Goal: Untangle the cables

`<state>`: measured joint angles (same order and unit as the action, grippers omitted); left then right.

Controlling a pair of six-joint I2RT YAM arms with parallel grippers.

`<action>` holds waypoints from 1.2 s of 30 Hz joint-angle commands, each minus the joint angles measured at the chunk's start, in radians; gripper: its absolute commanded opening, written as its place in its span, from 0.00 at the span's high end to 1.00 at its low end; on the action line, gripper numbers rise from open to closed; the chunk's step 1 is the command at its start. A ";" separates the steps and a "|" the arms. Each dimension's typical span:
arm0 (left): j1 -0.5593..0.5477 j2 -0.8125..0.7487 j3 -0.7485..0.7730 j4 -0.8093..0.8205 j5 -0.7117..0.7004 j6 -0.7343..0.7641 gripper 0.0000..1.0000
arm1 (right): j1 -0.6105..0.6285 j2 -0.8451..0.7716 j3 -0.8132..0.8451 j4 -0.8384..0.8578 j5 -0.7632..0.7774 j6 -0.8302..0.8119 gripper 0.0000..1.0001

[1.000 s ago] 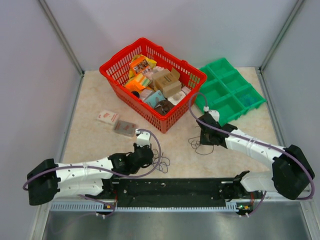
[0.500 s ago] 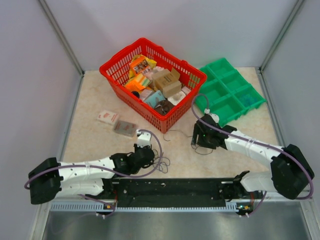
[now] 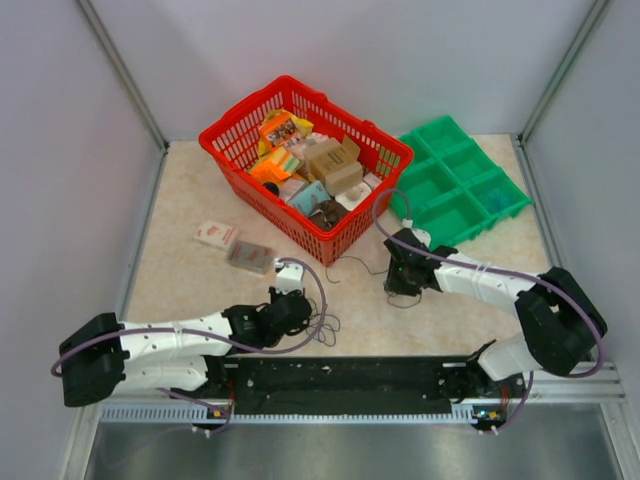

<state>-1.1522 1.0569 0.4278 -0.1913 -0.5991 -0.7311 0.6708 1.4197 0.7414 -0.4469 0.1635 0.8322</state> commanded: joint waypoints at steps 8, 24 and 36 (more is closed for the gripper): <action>0.005 0.017 0.042 0.004 -0.018 -0.008 1.00 | -0.007 -0.184 0.133 0.060 0.117 -0.126 1.00; 0.006 0.040 0.057 -0.002 -0.019 -0.011 1.00 | -0.152 -0.343 0.515 -0.056 0.309 -0.416 1.00; 0.006 0.051 0.063 -0.005 -0.019 -0.011 1.00 | -0.270 -0.309 0.757 -0.024 0.304 -0.522 1.00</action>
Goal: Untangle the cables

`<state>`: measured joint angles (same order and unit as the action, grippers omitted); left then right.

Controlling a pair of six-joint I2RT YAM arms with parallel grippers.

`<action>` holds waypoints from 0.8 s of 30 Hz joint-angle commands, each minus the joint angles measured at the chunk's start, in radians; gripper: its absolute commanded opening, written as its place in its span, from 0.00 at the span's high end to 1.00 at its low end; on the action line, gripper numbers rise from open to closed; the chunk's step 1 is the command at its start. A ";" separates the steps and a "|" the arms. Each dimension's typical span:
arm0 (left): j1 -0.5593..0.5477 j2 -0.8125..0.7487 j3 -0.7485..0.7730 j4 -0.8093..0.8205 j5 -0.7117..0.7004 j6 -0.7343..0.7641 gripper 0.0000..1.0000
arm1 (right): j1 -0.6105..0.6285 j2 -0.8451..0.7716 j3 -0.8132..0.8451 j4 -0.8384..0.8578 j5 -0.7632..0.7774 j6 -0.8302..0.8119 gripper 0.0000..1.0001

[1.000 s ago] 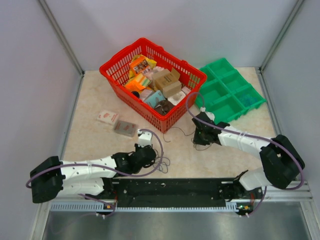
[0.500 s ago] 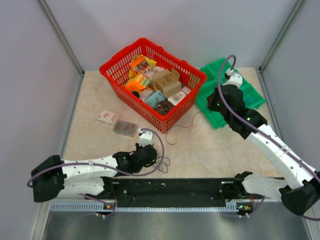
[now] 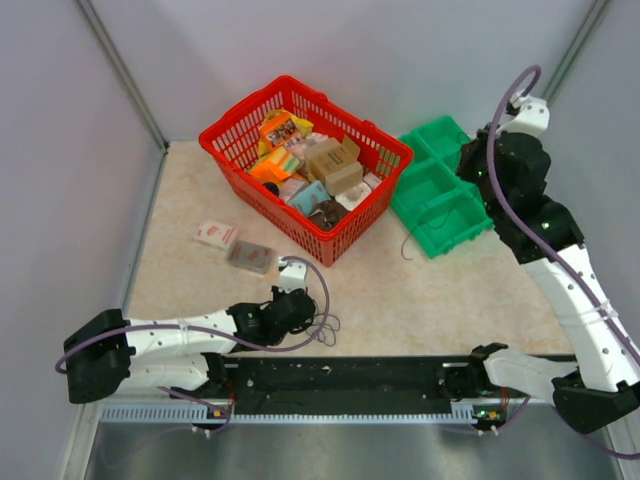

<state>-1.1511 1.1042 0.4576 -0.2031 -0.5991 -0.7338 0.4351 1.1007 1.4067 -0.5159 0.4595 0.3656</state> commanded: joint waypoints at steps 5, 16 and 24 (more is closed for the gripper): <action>0.005 0.002 0.035 0.005 -0.019 -0.007 1.00 | -0.100 0.059 0.184 0.082 -0.013 -0.077 1.00; 0.007 0.002 0.035 0.004 -0.022 -0.012 1.00 | -0.150 0.160 0.345 0.159 -0.041 -0.146 1.00; 0.007 0.000 0.035 0.001 -0.024 -0.018 1.00 | -0.153 0.194 0.227 0.220 -0.015 -0.162 1.00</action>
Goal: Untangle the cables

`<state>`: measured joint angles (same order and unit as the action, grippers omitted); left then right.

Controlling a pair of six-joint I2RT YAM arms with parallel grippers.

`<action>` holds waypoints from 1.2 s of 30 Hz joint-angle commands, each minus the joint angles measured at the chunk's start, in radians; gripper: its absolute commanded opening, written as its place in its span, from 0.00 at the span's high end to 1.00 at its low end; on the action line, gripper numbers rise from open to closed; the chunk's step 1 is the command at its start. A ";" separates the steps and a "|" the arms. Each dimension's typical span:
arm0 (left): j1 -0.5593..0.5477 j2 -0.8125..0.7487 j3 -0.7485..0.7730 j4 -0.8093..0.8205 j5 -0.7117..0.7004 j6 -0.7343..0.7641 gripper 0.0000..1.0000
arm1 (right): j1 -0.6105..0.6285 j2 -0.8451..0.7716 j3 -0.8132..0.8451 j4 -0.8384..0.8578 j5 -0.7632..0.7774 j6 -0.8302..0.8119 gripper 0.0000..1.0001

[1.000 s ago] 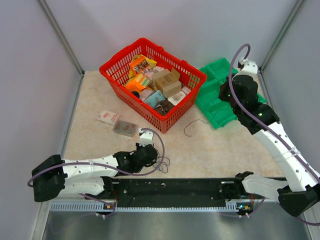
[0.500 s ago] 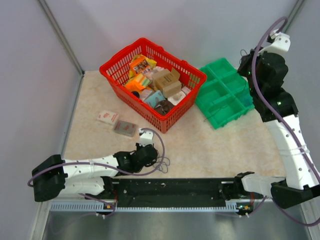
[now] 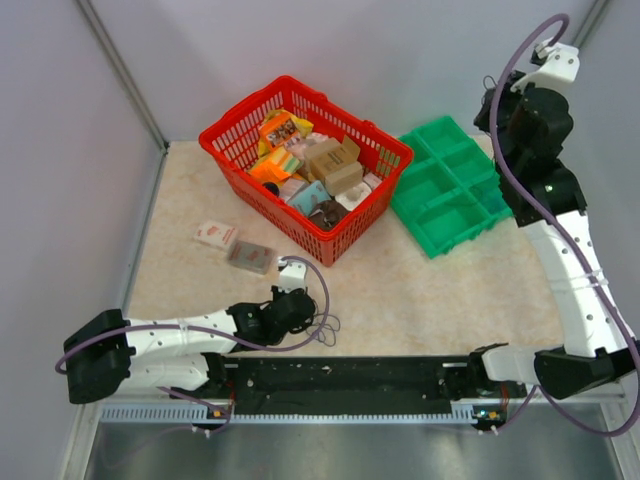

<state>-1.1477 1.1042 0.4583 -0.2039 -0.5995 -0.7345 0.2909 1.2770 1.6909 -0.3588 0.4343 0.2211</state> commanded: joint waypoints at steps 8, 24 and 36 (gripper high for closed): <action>0.005 -0.004 0.028 0.003 -0.020 -0.016 1.00 | -0.009 -0.018 -0.336 0.122 -0.040 0.118 1.00; 0.005 -0.030 0.014 0.004 -0.026 -0.022 1.00 | -0.202 0.301 -0.393 0.173 -0.306 0.369 1.00; 0.006 -0.023 0.017 0.008 -0.023 -0.019 1.00 | -0.303 0.507 -0.252 0.283 -0.878 0.535 1.00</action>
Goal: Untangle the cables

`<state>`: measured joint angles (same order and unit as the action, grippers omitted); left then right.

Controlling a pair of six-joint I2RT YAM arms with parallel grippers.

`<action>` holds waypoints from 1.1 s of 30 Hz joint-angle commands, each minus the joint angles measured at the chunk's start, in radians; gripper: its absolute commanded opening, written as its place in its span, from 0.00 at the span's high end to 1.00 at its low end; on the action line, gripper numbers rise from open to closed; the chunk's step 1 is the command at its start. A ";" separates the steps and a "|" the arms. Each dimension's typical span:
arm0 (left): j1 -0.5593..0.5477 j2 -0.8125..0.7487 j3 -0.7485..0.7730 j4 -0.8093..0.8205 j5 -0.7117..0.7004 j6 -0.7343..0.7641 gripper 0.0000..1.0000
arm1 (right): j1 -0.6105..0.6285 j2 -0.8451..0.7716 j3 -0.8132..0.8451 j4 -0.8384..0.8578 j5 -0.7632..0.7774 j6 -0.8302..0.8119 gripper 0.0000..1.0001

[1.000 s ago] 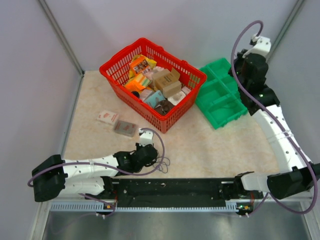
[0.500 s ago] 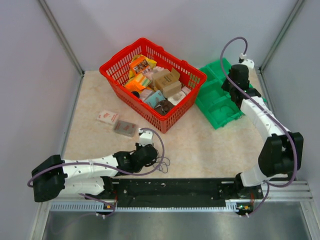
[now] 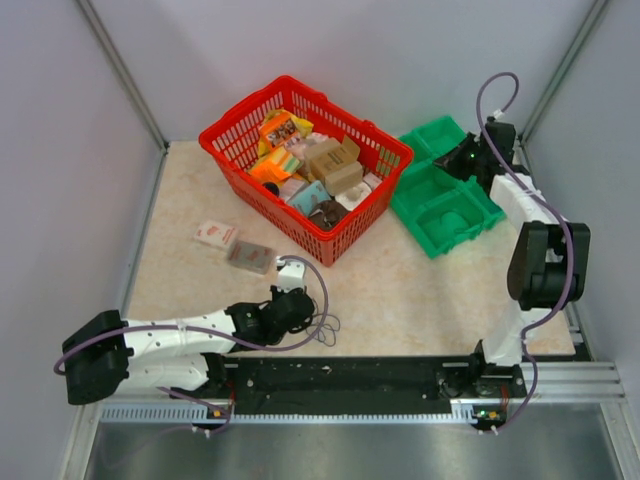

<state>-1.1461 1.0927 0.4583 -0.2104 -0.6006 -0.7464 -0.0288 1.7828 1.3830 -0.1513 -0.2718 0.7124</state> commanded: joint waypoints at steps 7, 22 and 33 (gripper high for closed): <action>0.006 -0.005 0.020 0.014 -0.021 -0.005 1.00 | 0.017 -0.026 -0.002 0.304 -0.294 0.104 1.00; 0.008 -0.021 0.011 0.017 -0.021 -0.008 1.00 | 0.015 -0.264 -0.168 -0.056 0.396 -0.252 1.00; 0.008 -0.028 0.006 0.020 -0.021 -0.008 1.00 | 0.102 -0.247 -0.237 -0.122 0.434 -0.265 1.00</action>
<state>-1.1416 1.0840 0.4583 -0.2108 -0.6029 -0.7532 0.0029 1.5120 1.1736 -0.2382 0.1486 0.4591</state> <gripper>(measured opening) 0.008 0.013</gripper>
